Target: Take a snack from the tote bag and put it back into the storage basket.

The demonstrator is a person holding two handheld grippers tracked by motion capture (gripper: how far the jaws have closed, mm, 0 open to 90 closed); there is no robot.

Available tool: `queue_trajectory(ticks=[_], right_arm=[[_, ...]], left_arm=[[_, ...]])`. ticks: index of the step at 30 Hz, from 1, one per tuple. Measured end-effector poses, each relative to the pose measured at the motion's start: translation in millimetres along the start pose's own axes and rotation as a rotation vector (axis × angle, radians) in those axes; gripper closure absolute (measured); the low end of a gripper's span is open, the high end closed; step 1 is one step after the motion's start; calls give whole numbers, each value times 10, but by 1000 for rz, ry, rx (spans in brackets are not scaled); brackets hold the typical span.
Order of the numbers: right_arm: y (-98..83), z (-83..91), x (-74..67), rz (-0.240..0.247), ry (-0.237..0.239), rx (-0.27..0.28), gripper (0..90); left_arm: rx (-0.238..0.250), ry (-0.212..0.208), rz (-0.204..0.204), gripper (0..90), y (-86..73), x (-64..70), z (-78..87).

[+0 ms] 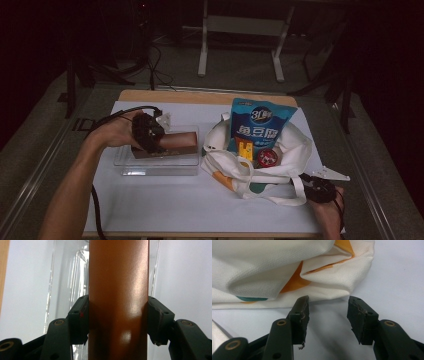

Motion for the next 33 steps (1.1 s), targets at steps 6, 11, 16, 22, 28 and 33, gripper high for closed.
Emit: queue_trajectory(ticks=[6,11,16,22,28,33], right_arm=[[0,0,0,0,0,0,518],[0,-1,1,4,0,1,518],[0,-1,1,4,0,2,518],[0,-2,-1,5,0,0,518],[1,-4,-2,7,-1,1,518],[0,-3,-4,2,0,-2,517]], left_arm=[[-19,3,-24,431,-14,34,-37],[-9,3,-40,431,-17,78,-74],[-23,-13,-48,430,-44,110,-122],[-29,-27,-58,429,-54,158,-147],[-19,-38,-67,427,-22,177,-166],[-30,-45,-71,424,-20,181,-215]])
Point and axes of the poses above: each handheld gripper's, and its own axes: z roughly backward along the jaws, y roughly out of its top, x roughly to its right, the point moved 2 cm from there along -z, roughly forward along the jaws, and after that the axes turned 8 degrees about x, right-handed, at the moved point
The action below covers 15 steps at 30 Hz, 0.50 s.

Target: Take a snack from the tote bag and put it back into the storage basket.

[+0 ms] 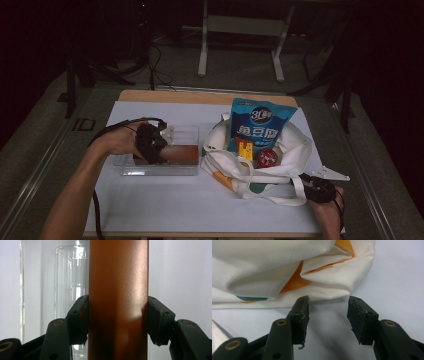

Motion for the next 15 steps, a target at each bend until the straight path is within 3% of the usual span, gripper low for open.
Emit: queue_trajectory(ticks=[9,10,15], right_arm=[[0,-1,2,4,1,0,517],[0,-2,3,3,1,-1,517],[0,-2,0,1,1,-2,516]], left_arm=[[-13,-27,65,404,-1,-29,-63],[-19,-37,91,399,-4,-32,-88],[-47,-46,105,383,-11,-30,-155]])
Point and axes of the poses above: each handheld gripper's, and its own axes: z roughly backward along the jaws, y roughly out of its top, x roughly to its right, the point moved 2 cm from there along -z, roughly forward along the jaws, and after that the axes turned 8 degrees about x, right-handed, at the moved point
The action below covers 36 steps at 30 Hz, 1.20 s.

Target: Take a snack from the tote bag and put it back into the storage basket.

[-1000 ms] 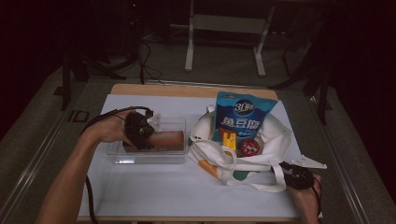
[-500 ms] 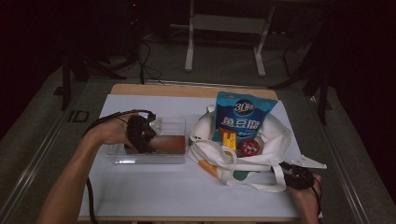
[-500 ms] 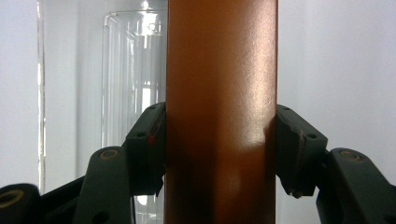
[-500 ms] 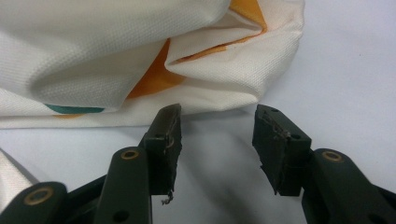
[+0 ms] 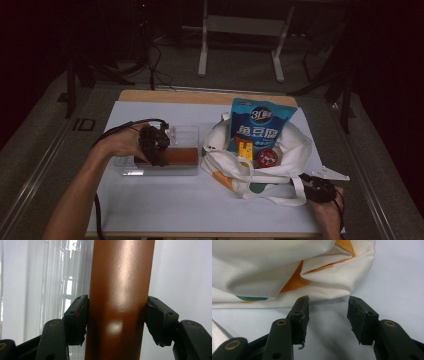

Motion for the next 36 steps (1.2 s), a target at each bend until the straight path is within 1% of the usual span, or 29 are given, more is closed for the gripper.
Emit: queue_trajectory(ticks=[1,2,3,6,7,8,9,10,11,13,14,16,19,20,21,22,24,27,31,32,36], right_arm=[[0,0,0,0,0,0,516],[0,-1,1,0,0,0,516],[0,-1,1,0,1,-1,516],[0,0,0,0,1,-1,516],[0,0,0,0,1,0,516],[0,0,0,0,1,0,516],[0,0,1,0,1,0,516],[0,0,1,0,1,0,516],[0,1,1,0,1,0,516],[0,1,2,-1,2,0,516],[0,0,2,-1,2,0,516],[0,1,2,-1,2,1,515],[0,1,2,-1,2,0,515],[0,1,3,-1,2,1,515],[0,1,3,-1,2,1,515],[0,1,2,-1,1,1,515],[0,1,1,-1,1,1,515],[0,1,1,-1,1,1,515],[0,2,1,-1,1,2,514],[0,2,3,-3,1,2,513],[0,2,6,-5,1,2,512]], left_arm=[[0,0,0,383,0,0,0],[-14,-2,2,375,6,3,-31],[-16,-8,9,362,11,5,-48],[-24,-18,13,330,27,4,-80],[-16,-55,28,327,56,-5,-100],[-11,-104,44,376,77,-4,-109],[-11,-104,44,371,77,-4,-109],[-22,-121,47,371,102,1,-125],[-34,-112,41,364,122,6,-137],[-34,-116,40,362,136,2,-135],[-17,-111,40,362,160,-3,-123],[4,-103,41,371,172,-10,-95],[11,-97,43,372,174,-13,-75],[25,-89,48,371,176,-8,-57],[25,-89,48,372,176,-8,-57],[41,-85,48,372,180,-9,-32],[47,-78,46,372,182,-10,-21],[72,-65,48,371,194,-10,15],[88,-59,49,372,203,-8,32],[104,-55,48,372,215,-11,52],[119,-48,47,373,228,-17,69]])
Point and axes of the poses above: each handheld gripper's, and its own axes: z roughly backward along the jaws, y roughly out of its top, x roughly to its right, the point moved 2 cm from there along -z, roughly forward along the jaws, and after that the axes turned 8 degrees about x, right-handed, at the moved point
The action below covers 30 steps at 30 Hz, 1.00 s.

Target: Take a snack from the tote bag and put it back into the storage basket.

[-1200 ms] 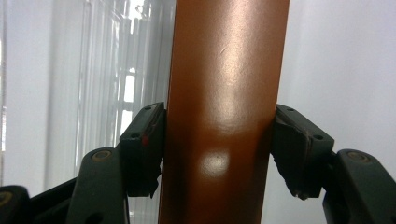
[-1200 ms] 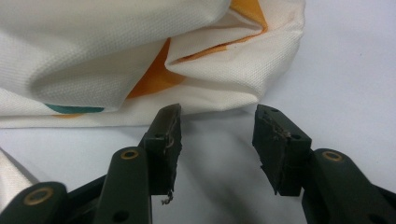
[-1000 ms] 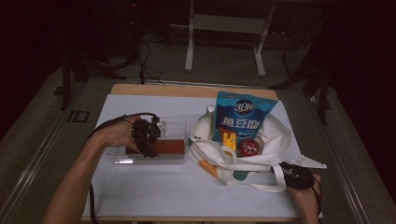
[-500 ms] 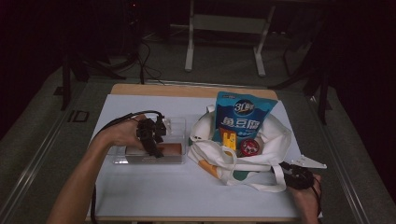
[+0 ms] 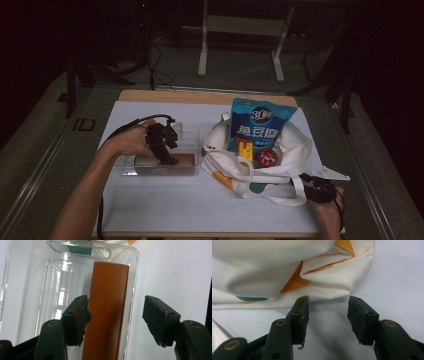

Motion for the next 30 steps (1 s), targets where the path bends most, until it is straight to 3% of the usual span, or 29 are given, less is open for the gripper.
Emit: queue_trajectory(ticks=[12,19,20,30], right_arm=[[0,1,0,0,-2,2,512],[-1,5,2,-3,0,5,511],[-1,6,-1,-2,-1,6,510],[0,8,-2,-4,-2,8,510]], left_arm=[[88,20,5,420,117,-12,33],[116,5,14,455,168,0,36],[137,7,14,455,203,9,36],[171,3,-22,470,380,68,-10]])
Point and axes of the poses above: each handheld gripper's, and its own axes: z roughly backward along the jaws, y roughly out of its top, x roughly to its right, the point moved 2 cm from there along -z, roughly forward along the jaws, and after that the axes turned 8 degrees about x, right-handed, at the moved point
